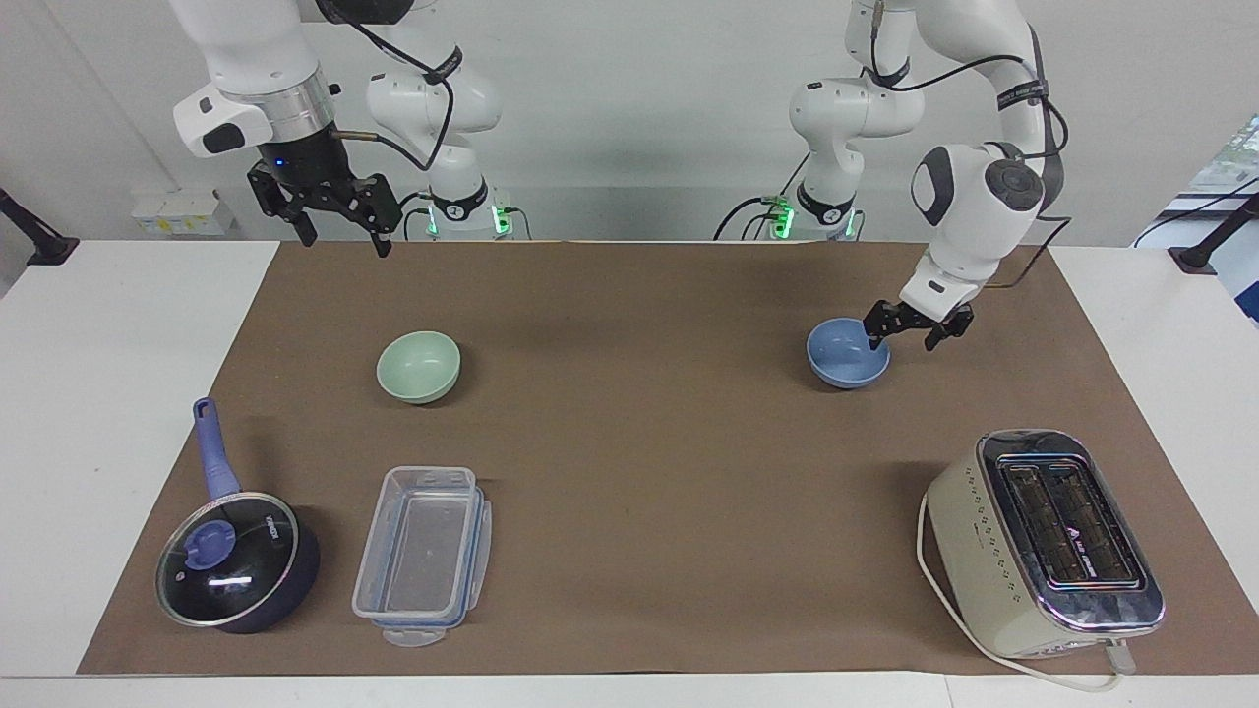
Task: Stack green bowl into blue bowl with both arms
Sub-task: 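Reach the left gripper to the rim of the light blue bowl, then grasp the blue bowl rim and slide it toward the table center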
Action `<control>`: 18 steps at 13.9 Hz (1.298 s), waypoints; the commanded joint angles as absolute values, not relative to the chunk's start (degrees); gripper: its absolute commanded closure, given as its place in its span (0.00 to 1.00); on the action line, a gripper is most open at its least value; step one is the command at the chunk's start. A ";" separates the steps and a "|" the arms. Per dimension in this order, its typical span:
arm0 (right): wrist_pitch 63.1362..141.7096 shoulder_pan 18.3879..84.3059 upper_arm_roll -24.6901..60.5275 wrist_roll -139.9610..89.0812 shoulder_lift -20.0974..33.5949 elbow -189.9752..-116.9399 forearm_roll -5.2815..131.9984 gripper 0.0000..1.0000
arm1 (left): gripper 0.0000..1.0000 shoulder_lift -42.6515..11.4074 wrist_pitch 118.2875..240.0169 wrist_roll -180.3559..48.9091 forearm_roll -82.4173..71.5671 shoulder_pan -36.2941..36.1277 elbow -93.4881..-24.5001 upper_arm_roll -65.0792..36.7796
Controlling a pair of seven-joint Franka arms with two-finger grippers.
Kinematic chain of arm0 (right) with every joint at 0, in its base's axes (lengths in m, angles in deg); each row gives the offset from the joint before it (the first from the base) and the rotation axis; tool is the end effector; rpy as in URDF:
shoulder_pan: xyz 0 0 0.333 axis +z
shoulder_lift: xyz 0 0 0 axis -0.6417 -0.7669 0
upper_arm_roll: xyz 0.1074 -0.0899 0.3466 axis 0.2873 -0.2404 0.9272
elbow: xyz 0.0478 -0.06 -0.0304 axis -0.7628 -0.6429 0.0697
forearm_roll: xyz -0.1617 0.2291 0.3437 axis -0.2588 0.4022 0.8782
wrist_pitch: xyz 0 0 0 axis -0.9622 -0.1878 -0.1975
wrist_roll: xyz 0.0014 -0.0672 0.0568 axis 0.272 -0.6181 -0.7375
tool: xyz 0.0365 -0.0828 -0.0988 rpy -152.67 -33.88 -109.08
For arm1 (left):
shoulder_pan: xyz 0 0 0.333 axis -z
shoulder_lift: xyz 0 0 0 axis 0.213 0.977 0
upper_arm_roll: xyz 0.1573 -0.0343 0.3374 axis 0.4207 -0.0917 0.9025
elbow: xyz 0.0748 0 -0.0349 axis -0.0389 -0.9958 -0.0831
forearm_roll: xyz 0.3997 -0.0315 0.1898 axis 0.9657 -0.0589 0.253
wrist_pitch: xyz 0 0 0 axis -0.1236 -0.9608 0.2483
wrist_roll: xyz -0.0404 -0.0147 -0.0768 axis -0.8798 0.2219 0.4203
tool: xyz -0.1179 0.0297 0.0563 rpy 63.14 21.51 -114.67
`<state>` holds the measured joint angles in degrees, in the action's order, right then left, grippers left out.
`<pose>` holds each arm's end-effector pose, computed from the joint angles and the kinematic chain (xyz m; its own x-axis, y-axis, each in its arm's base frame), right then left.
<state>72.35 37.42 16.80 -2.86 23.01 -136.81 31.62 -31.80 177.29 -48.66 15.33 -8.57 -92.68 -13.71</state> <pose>0.5947 0.0351 0.6903 0.9813 -0.1903 0.0281 -0.1908 -0.9815 0.0153 0.4851 -0.0558 0.3194 0.9967 -0.0817 -0.0027 -0.0815 -0.9955 0.0486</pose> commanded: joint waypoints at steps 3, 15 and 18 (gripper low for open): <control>71.05 36.67 16.87 -4.43 22.71 -135.75 32.77 0.00 | 1.00 -32.19 178.76 -48.35 14.44 -7.64 -93.68 -12.88; 73.59 34.91 16.87 -4.52 22.88 -136.54 32.77 0.00 | 1.00 -33.33 157.69 -48.52 14.44 -7.73 -77.44 -12.88; 75.18 34.91 16.87 -4.52 22.79 -136.72 32.77 0.00 | 1.00 -33.24 152.93 -48.70 14.44 -5.90 -72.33 -12.97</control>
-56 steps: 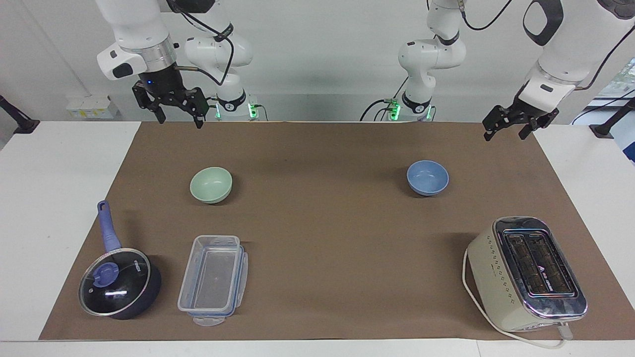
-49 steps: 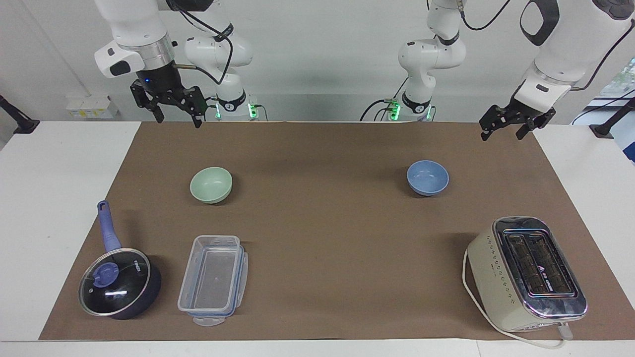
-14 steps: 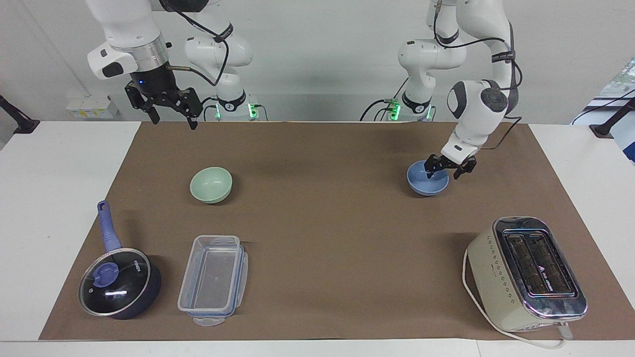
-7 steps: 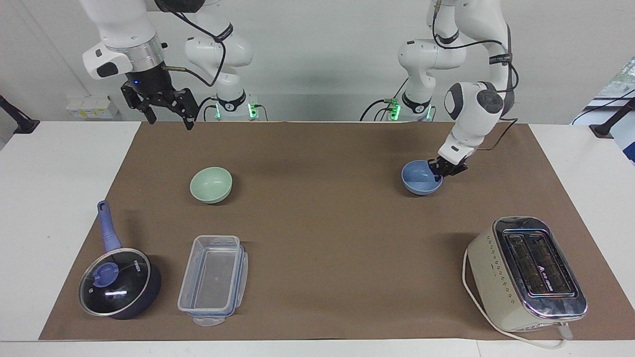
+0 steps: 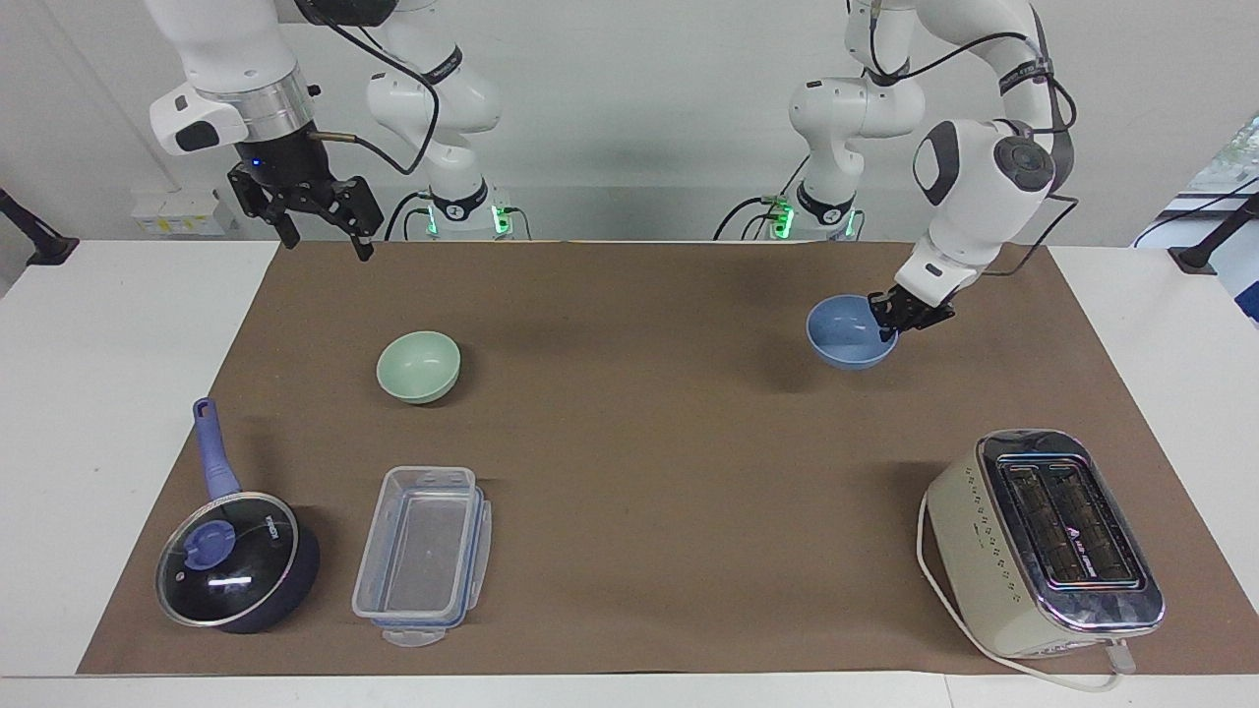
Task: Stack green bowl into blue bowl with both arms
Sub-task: 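Grasp the blue bowl rim and slide it toward the table center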
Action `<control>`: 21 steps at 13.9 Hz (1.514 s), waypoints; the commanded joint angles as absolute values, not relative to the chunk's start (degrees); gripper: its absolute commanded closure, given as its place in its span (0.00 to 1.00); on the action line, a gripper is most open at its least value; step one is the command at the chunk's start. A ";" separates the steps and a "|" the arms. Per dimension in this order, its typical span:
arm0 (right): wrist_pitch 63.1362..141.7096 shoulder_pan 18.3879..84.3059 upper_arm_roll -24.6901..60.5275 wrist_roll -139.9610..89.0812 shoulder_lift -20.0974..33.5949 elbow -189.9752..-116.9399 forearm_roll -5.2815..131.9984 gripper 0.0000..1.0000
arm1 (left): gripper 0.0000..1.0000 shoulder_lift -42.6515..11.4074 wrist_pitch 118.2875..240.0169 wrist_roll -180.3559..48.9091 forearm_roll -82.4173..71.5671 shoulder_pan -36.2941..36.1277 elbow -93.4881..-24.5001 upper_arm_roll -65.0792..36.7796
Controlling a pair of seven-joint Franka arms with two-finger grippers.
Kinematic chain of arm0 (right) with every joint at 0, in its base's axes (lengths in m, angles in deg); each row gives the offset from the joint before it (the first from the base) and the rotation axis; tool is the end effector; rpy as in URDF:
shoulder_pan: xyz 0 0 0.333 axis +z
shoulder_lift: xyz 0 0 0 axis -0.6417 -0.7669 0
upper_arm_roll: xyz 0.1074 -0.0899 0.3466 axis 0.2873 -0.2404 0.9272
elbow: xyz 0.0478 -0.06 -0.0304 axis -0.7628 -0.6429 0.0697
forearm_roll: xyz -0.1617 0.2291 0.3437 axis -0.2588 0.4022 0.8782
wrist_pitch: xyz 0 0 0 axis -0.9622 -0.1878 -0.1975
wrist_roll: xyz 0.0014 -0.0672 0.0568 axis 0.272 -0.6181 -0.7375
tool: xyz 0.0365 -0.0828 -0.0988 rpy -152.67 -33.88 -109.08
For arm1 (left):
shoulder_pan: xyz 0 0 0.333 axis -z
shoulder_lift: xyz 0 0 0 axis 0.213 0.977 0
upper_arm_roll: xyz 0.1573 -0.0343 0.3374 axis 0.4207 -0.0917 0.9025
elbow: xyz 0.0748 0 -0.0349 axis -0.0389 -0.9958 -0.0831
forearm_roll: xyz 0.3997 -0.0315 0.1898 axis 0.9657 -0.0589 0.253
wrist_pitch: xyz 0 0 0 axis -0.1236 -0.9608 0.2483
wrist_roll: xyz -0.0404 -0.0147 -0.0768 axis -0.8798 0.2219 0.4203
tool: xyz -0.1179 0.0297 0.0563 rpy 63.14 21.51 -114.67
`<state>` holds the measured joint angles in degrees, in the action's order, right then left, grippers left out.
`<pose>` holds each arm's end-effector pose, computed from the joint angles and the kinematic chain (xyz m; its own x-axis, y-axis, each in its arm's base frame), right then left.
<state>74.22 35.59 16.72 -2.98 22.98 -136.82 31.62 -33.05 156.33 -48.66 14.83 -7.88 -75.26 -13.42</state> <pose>0.6000 0.0154 0.6929 0.9737 -0.2202 0.0589 -0.2211 -0.9752 0.0074 0.5343 -0.0706 0.4458 0.9933 -0.1073 -0.0420 -0.1041 -0.9919 0.0724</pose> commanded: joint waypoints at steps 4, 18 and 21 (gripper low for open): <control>75.26 34.65 16.87 -4.78 22.97 -137.24 32.86 0.00 | 1.00 -33.33 153.44 -57.28 14.44 2.18 -72.05 -12.97; 74.91 34.56 16.96 -5.49 23.14 -137.60 32.77 0.00 | 1.00 -31.05 165.64 -66.63 10.13 18.36 -79.86 -12.97; 74.91 34.56 16.96 -5.49 23.14 -137.60 32.77 0.00 | 1.00 -28.68 172.41 -68.03 8.65 21.96 -82.68 -12.97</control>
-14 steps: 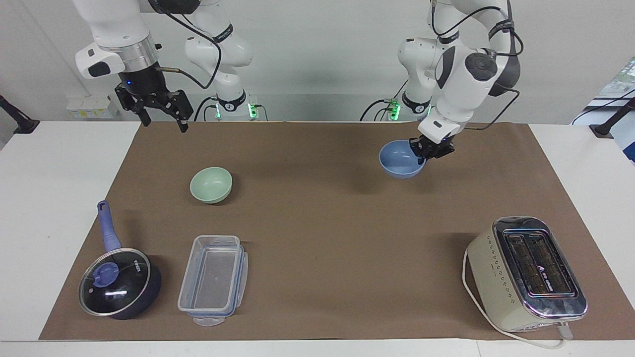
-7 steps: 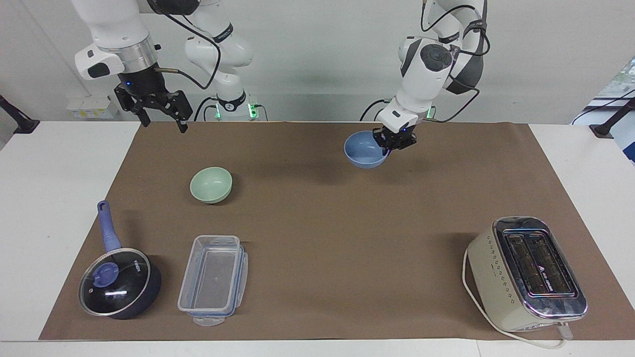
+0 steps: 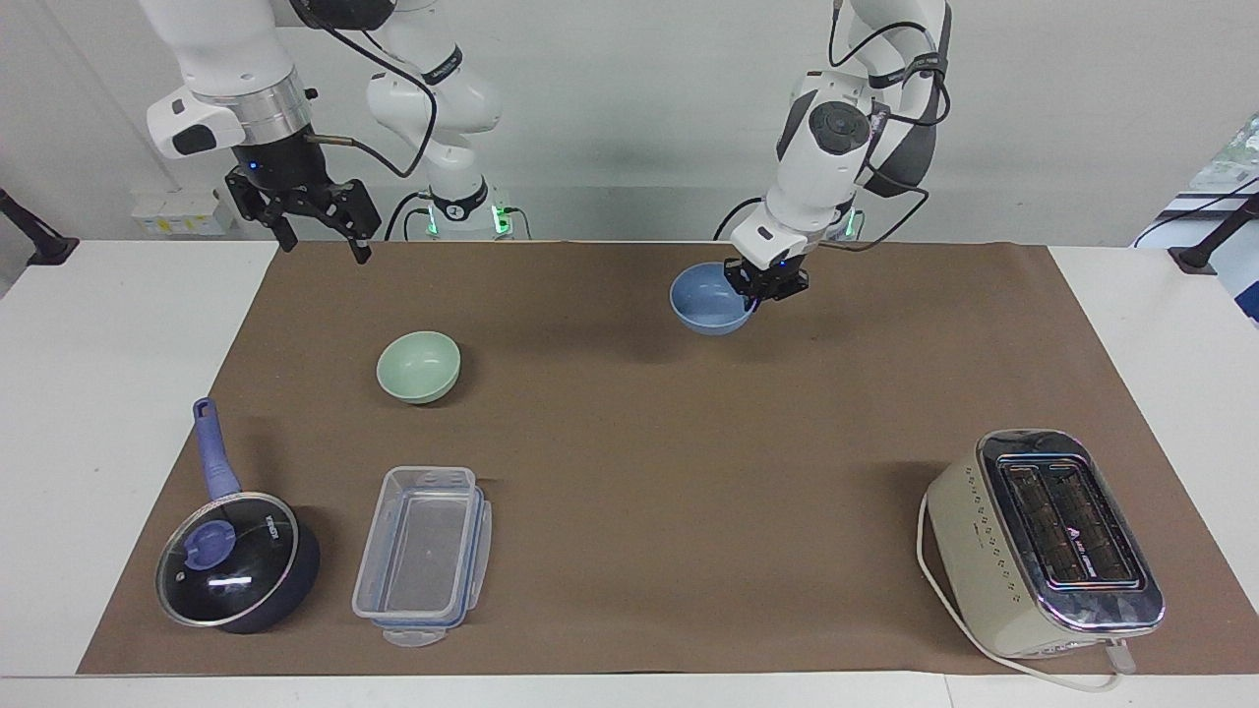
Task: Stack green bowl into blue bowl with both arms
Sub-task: 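Grasp the blue bowl rim and slide it toward the table center, then release the blue bowl and withdraw the left gripper to rest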
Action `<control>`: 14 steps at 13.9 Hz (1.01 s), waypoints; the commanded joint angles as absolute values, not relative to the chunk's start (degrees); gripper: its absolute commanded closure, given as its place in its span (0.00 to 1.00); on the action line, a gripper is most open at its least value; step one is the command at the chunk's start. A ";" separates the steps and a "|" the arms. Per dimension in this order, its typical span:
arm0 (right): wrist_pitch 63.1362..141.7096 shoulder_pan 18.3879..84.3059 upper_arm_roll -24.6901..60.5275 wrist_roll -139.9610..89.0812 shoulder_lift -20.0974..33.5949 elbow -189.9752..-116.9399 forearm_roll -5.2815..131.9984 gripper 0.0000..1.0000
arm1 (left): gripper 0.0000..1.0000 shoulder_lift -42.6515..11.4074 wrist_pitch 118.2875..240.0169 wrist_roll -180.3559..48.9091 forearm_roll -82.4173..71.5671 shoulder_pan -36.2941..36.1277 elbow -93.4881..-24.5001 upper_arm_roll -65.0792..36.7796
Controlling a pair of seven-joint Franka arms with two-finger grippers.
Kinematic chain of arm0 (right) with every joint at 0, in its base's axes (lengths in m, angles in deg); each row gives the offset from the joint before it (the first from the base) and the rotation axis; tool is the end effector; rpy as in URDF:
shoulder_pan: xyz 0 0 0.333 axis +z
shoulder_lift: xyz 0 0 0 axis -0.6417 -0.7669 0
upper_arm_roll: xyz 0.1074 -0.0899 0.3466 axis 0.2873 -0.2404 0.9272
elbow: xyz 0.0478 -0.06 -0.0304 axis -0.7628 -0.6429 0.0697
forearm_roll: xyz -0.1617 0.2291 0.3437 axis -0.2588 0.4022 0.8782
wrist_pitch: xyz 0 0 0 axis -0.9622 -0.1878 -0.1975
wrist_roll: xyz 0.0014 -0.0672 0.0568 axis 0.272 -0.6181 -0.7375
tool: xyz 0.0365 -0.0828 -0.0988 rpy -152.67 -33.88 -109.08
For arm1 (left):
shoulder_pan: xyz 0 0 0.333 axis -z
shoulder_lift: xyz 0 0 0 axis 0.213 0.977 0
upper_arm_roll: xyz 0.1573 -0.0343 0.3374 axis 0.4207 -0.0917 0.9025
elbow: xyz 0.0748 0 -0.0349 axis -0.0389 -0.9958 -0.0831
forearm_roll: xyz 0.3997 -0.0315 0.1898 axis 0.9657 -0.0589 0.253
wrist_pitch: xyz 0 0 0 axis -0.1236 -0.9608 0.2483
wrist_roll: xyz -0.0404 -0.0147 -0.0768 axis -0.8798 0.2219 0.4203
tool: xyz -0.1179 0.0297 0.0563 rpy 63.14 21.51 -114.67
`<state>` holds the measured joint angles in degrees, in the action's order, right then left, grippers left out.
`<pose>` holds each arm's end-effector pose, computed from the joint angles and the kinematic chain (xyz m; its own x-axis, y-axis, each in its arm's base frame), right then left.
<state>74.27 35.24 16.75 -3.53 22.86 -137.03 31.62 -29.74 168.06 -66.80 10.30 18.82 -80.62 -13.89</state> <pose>0.6009 0.0120 0.6898 0.9748 -0.2163 0.0541 -0.2171 -0.9761 0.0089 0.4464 -0.3107 0.3858 0.9785 -0.2039 -0.0325 -0.1984 -0.9721 0.1248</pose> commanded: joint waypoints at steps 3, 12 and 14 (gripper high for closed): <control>74.91 34.47 16.96 -5.49 23.14 -137.60 32.77 0.00 | 1.00 -24.81 182.16 -68.99 5.58 25.13 -85.40 -12.97; 75.09 34.47 16.96 -5.58 23.14 -137.60 32.68 0.00 | 0.00 -24.98 174.04 -68.12 3.89 20.68 -79.02 -12.35; 75.09 34.39 16.96 -5.58 23.14 -137.60 32.68 0.00 | 0.00 -25.68 166.14 -68.21 4.42 17.34 -74.62 -12.35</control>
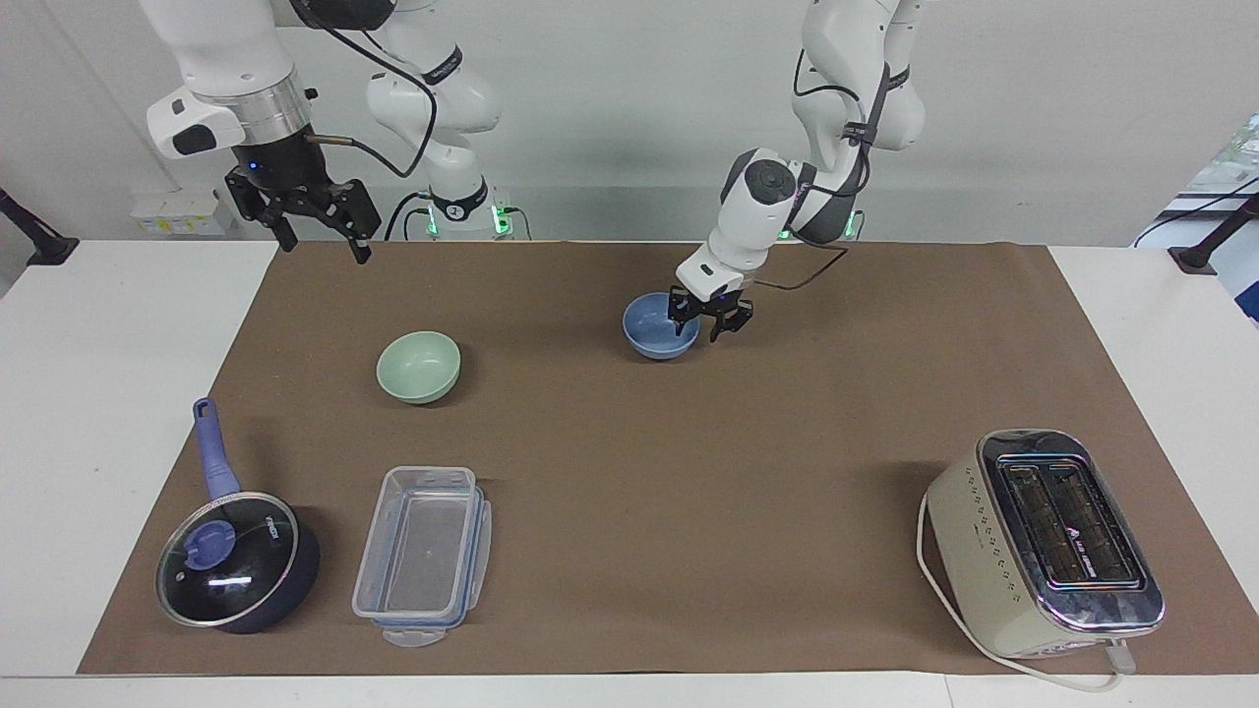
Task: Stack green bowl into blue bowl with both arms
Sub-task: 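Release the blue bowl and withdraw the left gripper to rest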
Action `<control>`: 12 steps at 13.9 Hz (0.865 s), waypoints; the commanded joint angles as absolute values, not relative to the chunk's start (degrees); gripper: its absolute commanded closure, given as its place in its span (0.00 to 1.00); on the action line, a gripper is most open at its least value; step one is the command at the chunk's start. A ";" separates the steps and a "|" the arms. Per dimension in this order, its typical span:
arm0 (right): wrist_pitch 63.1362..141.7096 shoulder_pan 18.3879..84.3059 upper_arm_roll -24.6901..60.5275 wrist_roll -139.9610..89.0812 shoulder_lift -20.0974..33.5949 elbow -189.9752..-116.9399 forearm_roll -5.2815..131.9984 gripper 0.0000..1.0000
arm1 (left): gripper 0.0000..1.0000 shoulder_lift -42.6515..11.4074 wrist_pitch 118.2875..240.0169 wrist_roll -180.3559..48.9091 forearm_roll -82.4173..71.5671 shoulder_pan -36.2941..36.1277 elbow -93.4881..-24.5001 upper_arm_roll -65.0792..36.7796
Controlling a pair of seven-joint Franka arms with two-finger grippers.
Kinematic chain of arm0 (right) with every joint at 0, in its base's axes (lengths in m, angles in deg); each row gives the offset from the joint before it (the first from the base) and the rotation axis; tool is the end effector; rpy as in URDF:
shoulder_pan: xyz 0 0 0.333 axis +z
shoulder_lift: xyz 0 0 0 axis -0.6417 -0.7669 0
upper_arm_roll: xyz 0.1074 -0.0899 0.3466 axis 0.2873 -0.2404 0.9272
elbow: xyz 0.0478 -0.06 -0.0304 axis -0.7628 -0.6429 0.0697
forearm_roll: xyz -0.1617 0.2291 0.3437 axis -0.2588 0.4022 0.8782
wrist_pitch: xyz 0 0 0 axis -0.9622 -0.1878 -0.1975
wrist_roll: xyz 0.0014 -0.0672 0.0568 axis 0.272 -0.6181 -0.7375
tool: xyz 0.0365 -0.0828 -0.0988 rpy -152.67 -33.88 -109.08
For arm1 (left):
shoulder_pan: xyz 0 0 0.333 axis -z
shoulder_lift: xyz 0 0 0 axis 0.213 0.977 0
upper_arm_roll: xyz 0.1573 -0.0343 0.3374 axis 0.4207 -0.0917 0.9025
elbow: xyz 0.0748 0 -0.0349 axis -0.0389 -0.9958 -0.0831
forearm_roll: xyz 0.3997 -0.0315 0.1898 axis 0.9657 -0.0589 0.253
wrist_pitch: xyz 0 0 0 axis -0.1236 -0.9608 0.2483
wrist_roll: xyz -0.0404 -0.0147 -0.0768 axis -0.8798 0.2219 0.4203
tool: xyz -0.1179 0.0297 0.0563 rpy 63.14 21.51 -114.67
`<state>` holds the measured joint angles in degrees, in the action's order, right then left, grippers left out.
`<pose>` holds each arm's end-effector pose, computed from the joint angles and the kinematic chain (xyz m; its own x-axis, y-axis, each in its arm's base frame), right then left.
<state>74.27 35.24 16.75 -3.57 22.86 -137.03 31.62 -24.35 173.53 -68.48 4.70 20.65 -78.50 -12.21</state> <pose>0.6009 0.0120 0.6898 0.9750 -0.2156 0.0541 -0.2164 -0.9763 0.0090 0.4691 -0.3291 0.3606 0.9939 -0.1051 -0.0330 -0.0965 -0.9750 0.1999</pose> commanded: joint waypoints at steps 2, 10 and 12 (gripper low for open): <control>75.18 34.04 16.87 -5.84 23.14 -137.60 32.68 0.00 | 0.00 -26.12 159.10 -68.12 4.59 13.47 -70.66 -12.35; 82.19 26.57 16.87 -18.56 24.20 -146.54 32.68 0.00 | 0.00 -26.82 151.43 -55.76 9.34 -4.36 -61.60 -12.26; 84.31 25.16 16.87 -21.65 24.11 -150.84 32.68 0.00 | 0.00 -26.74 148.19 -51.44 10.91 -7.63 -58.80 -12.18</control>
<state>81.45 26.83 16.35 -18.42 22.80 -145.46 31.62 -26.95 152.25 -54.63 8.94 -4.73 -61.93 -11.56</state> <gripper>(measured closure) 0.000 0.000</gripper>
